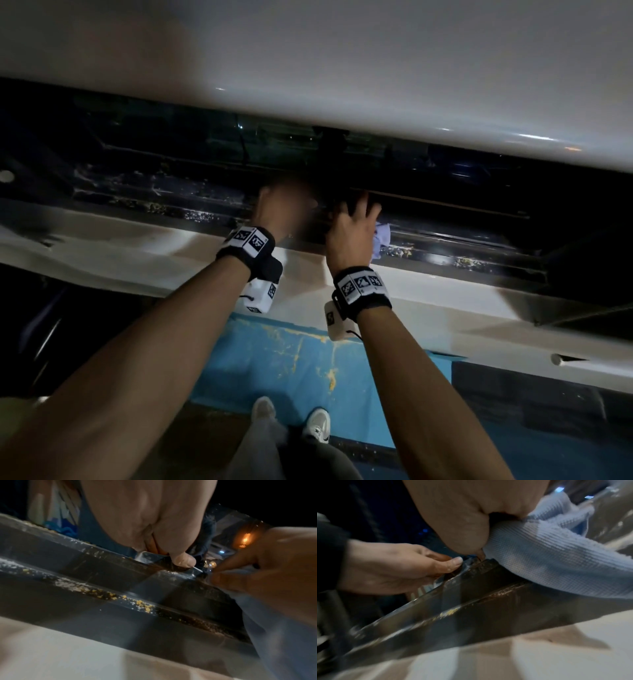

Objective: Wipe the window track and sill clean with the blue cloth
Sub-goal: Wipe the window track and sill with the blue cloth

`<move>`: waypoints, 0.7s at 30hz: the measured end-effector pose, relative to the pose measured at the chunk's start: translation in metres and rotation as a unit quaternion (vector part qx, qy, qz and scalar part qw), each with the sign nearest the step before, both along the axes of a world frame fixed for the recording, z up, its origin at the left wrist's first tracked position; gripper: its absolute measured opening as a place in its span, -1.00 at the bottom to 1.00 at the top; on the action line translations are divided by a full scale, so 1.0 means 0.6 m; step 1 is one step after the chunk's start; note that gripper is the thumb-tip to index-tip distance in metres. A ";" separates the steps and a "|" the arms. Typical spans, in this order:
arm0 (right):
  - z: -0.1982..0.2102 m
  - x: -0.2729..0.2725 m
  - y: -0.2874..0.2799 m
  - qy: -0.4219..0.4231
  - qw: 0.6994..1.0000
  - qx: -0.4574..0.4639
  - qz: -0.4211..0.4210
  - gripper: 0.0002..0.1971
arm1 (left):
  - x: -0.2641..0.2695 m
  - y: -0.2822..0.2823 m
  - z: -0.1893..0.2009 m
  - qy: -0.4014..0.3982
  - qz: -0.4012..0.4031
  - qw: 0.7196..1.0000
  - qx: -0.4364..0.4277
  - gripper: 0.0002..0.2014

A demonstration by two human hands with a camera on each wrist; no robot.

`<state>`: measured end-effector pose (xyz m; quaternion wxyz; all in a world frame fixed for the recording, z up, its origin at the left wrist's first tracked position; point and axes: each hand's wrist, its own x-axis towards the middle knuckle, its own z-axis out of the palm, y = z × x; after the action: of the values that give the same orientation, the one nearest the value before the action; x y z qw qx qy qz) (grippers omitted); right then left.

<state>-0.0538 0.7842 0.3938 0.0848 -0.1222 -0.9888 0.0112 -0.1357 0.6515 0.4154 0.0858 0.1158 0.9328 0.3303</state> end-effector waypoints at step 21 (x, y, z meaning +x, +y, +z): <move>0.004 0.051 -0.009 0.072 0.996 -0.058 0.019 -0.58 | -0.010 -0.004 -0.018 0.012 0.011 0.999 0.043 -0.58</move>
<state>-0.0230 0.7787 0.3964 0.1480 -0.1066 -0.9800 0.0793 -0.1418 0.6490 0.4048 0.0662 0.1132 0.9198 0.3699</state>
